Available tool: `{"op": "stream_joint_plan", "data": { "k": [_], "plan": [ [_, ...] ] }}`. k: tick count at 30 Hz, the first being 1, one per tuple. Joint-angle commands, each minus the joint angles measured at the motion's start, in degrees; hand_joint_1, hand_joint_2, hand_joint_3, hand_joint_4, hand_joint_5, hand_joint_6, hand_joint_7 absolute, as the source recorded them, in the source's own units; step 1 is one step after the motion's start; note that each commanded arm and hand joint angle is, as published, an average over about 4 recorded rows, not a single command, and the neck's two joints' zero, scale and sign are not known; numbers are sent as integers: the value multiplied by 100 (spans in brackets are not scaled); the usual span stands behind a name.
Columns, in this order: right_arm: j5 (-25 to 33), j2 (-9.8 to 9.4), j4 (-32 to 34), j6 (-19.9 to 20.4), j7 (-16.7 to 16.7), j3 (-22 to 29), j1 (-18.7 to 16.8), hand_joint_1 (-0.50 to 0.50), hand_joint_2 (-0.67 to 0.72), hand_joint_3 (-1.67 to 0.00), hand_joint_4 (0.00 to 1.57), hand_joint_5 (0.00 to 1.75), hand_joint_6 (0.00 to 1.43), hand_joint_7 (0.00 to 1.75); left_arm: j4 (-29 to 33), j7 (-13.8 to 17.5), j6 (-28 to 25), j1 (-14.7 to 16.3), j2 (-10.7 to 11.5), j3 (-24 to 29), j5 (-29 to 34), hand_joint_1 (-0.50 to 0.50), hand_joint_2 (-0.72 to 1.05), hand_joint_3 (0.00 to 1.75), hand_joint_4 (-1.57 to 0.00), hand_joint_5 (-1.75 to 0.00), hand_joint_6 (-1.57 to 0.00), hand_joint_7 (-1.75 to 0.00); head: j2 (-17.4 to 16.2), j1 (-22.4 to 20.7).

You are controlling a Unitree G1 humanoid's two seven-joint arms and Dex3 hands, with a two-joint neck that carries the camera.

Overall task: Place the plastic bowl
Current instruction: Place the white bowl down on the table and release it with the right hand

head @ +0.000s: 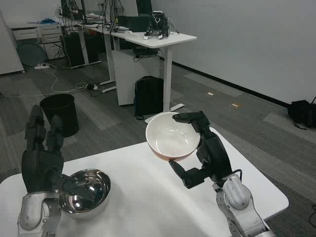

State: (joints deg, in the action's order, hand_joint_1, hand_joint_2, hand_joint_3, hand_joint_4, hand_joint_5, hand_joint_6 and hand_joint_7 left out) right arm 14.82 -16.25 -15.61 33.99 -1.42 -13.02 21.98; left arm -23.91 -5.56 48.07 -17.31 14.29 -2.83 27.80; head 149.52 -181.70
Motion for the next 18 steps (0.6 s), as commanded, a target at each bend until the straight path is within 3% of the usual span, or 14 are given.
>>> {"op": "stream_joint_plan", "data": {
  "k": [1, 18],
  "plan": [
    [12, 52, 41, -24, 89, -87, 140, -42, -54, -151, 157, 94, 140, 112, -175, -7, 168, -18, 135, -69, 191, -7, -55, 0, 0, 0, 0, 0, -14, -106],
    [12, 61, -62, -31, 89, -69, 149, -42, -54, -151, 157, 90, 140, 112, -177, -7, 168, -31, 144, -89, 200, -8, -55, 0, 0, 0, 0, 0, 4, -71]
  ]
}}
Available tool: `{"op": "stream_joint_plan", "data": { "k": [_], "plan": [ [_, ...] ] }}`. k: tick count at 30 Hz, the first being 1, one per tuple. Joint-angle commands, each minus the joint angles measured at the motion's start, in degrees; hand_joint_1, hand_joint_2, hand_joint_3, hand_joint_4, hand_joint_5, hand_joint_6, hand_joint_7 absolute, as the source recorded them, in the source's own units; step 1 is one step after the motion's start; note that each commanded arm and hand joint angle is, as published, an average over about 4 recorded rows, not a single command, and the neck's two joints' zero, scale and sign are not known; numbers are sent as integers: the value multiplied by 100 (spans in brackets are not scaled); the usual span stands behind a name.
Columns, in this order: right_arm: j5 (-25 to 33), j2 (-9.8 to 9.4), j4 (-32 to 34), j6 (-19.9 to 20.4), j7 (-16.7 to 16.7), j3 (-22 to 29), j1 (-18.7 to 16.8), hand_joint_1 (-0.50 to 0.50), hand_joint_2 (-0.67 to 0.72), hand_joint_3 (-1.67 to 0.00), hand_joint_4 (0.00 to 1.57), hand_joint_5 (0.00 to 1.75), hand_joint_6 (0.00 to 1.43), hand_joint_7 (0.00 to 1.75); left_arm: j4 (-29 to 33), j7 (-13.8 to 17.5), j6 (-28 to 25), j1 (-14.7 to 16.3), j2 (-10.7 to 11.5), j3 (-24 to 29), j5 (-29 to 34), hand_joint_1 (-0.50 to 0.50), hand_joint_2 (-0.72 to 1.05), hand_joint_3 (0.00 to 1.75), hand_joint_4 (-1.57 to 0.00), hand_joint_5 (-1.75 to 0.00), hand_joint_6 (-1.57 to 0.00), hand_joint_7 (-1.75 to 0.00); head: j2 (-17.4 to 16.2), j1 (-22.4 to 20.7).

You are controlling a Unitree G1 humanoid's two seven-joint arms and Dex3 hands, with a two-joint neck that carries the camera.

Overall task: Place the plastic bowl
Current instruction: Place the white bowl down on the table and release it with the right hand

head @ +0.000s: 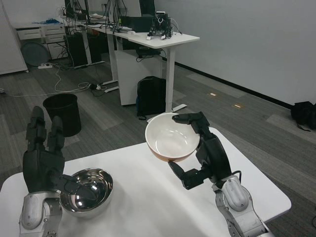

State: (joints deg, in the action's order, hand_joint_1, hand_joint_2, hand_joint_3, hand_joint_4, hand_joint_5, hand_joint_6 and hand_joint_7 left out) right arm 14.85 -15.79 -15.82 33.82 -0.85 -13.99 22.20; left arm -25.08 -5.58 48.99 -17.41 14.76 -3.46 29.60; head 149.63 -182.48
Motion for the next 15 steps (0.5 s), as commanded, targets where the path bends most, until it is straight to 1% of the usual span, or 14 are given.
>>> {"op": "stream_joint_plan", "data": {
  "k": [1, 3, 6, 9, 10, 13, 15],
  "plan": [
    [4, 15, -77, -11, 33, 28, 126, -42, -54, -151, 157, 92, 140, 112, -63, -5, 75, -21, 97, -27, 22, -8, -55, 0, 0, 0, 0, 0, -17, 8],
    [-7, 15, -163, -9, 33, 30, 126, -42, -54, -151, 157, 95, 140, 112, -67, -5, 75, -25, 97, -31, 26, -8, -55, 2, 0, 0, 0, 0, -44, -11],
    [-121, 8, -374, -24, 33, 50, 120, -42, -54, -151, 157, 87, 140, 112, -67, -5, 75, -19, 97, -29, 37, -8, -55, 7, 0, 0, 0, 0, -41, -21],
    [-286, 6, -563, -90, 33, 98, 109, -42, -54, -151, 157, 95, 139, 112, -67, -5, 75, -16, 97, -23, 51, -9, -55, 2, 0, 0, 0, 0, -21, -15],
    [-312, 8, -640, -123, 33, 105, 96, -42, -54, -151, 157, 97, 138, 112, -67, -5, 75, -16, 97, -20, 53, -11, -55, 4, 0, 0, 0, 0, -20, -11],
    [-431, 15, -974, -189, 33, 123, 52, -42, -54, -151, 157, 97, 138, 112, -67, -5, 75, -16, 97, -7, 61, -11, -55, 4, 0, 0, 0, 0, -21, -23],
    [-492, 19, -1147, -191, 33, 125, 43, -42, -54, -151, 157, 97, 138, 112, -72, -5, 75, -16, 97, -5, 64, -10, -55, 0, 0, 0, 0, 0, -22, -22]
  ]
}}
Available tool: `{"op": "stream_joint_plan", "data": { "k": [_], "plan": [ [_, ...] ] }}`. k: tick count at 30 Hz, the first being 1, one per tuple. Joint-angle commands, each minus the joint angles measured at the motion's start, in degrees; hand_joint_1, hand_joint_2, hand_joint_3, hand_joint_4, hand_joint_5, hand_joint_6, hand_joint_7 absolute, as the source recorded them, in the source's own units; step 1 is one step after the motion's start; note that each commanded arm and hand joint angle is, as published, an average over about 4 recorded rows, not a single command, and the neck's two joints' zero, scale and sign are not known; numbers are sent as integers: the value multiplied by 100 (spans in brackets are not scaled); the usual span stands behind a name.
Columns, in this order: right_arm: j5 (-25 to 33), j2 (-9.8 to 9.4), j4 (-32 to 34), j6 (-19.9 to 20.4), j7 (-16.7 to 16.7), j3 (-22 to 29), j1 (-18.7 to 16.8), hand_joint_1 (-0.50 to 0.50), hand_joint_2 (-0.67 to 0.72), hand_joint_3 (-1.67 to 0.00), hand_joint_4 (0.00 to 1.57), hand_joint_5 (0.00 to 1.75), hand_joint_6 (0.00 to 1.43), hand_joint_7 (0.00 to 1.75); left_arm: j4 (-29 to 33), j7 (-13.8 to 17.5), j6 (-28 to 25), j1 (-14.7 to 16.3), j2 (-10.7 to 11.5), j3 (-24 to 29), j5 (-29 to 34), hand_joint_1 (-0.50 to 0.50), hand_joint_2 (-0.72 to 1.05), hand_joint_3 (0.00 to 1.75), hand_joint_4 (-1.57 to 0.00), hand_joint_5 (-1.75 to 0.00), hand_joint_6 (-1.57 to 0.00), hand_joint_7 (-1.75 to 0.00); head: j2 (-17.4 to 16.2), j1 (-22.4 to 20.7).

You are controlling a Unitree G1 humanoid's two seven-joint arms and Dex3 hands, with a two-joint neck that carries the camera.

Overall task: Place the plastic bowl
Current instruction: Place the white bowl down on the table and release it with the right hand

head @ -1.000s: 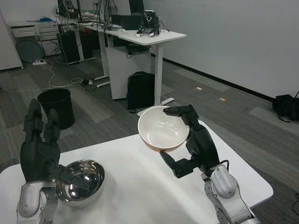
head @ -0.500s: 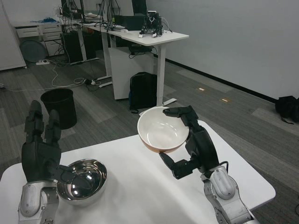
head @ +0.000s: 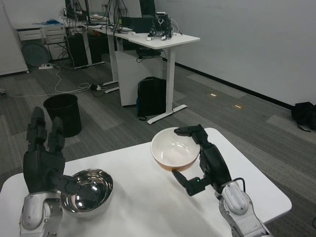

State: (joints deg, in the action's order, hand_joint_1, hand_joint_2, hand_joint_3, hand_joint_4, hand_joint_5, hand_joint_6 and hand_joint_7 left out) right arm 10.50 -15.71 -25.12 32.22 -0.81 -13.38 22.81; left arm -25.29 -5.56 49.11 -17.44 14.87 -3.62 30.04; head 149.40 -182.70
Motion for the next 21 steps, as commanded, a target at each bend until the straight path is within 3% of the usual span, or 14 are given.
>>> {"op": "stream_joint_plan", "data": {
  "k": [1, 7, 11, 14, 18, 20, 21],
  "plan": [
    [-107, 13, -340, -31, 28, 66, -25, -42, -54, -151, 157, 99, 137, 112, -53, -6, 64, -14, 86, 10, 24, -9, -55, 0, 0, 0, 0, 0, 4, 3],
    [-302, 65, -1102, -73, 24, 64, -42, -42, -54, -151, 157, 107, 137, 119, -95, -6, 64, -23, 106, -1, 48, -7, -55, 7, 0, 0, 0, 0, -17, 12],
    [-430, 76, -1544, -66, -24, 28, -40, -42, -54, -151, 157, 107, 137, 122, -143, -6, 64, -40, 121, -16, 55, -13, -55, 0, 0, 0, 0, 0, -29, 6],
    [-456, 68, -1693, -69, -86, 20, -40, -42, -54, -151, 157, 114, 137, 127, -157, -6, 64, -58, 128, -21, 55, -11, -55, 0, 0, 0, 0, 0, -30, 10],
    [-439, 68, -1840, -60, -244, 33, -40, -42, -48, -155, 157, 131, 134, 150, -187, -6, 68, -86, 141, -30, 55, -8, -55, 2, 0, 0, 0, 0, -75, 27],
    [-366, 68, -1882, -11, -367, 55, -40, -42, -35, -145, 139, 150, 116, 161, -203, -6, 66, -97, 145, -38, 57, -8, -55, 4, 0, 0, 0, 0, -92, 29],
    [-320, 68, -1895, 22, -433, 68, -40, -43, -22, -115, 126, 148, 93, 161, -209, -6, 64, -102, 147, -43, 59, -8, -55, 4, 0, 0, 0, 0, -117, 45]
  ]
}}
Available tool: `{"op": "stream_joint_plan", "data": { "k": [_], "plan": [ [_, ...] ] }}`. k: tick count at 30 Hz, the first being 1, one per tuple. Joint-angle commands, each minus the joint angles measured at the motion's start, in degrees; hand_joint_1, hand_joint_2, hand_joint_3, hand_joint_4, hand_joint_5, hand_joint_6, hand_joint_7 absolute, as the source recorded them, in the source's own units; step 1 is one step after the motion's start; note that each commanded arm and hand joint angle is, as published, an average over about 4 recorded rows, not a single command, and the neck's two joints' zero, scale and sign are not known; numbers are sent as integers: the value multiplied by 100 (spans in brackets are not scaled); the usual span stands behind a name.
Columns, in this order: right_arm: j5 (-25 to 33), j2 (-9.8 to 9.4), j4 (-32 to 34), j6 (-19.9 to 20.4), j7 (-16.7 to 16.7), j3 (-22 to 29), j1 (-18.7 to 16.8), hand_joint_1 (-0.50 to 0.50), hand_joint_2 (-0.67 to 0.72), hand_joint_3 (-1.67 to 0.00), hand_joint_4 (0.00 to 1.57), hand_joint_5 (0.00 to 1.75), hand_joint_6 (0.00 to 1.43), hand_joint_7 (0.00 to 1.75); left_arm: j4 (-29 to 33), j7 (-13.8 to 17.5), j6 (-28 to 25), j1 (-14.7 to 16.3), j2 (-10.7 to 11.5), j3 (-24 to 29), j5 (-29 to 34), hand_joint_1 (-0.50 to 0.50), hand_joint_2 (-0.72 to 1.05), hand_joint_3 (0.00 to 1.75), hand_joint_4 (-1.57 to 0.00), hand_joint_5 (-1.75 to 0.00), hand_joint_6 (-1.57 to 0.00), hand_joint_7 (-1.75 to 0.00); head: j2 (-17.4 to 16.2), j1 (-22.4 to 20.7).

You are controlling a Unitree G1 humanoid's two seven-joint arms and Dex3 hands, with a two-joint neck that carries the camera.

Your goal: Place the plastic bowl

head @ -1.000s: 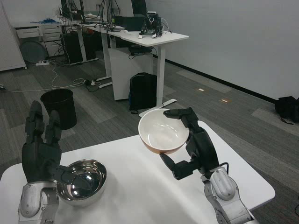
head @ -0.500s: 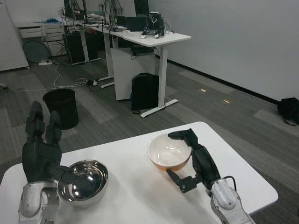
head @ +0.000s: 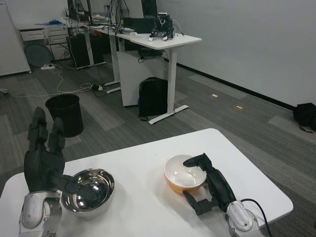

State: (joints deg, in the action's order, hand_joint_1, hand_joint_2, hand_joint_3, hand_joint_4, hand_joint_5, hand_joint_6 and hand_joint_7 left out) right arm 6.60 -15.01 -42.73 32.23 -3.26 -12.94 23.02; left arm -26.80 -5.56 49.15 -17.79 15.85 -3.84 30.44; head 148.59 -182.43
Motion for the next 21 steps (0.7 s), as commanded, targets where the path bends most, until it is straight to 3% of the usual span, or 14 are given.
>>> {"op": "stream_joint_plan", "data": {
  "k": [1, 3, 6, 8, 10, 15, 17, 21],
  "plan": [
    [91, -1, -132, 37, -216, 31, -61, -44, -10, -85, 112, 145, 71, 161, -60, -7, 59, -66, 50, -20, 21, -8, -55, 2, 0, 0, 0, 0, -43, 23],
    [122, -1, -95, 143, -298, 108, -61, -46, 15, -32, 99, 104, 32, 136, -80, -2, 59, -84, 59, -33, 23, -8, -55, 0, 0, 0, 0, 0, -80, 38],
    [223, -8, -57, 332, -353, 220, -65, -46, 46, -12, 83, 46, 5, 86, -109, 2, 59, -117, 68, -64, 34, -10, -55, 0, 0, 0, 0, 0, -79, 31],
    [373, -10, -42, 409, -366, 231, -83, -46, 55, -8, 64, 12, 1, 61, -122, 2, 59, -128, 68, -77, 45, -9, -55, 0, 0, 0, 0, 0, -83, 32],
    [544, -12, -3, 453, -386, 222, -109, -46, 60, -8, 46, 0, 0, 45, -131, 2, 59, -137, 70, -82, 50, -9, -50, 0, 0, 0, 0, 0, -87, 37],
    [871, -28, 129, 593, -394, 264, -149, -46, 66, 0, 9, 0, 0, 19, -153, 2, 59, -172, 92, -84, 50, -10, -55, 4, 0, 0, 0, 0, -120, 59],
    [990, -28, 164, 655, -388, 281, -149, -46, 66, 0, 0, 0, 0, 9, -168, 2, 59, -189, 96, -93, 50, -10, -55, 0, 0, 0, 0, 0, -133, 60],
    [1210, -28, 305, 855, -304, 360, -149, -46, 66, 0, 0, 0, 0, 0, -203, 2, 59, -222, 105, -117, 52, -9, -55, 2, 0, 0, 0, 0, -145, 54]
  ]
}}
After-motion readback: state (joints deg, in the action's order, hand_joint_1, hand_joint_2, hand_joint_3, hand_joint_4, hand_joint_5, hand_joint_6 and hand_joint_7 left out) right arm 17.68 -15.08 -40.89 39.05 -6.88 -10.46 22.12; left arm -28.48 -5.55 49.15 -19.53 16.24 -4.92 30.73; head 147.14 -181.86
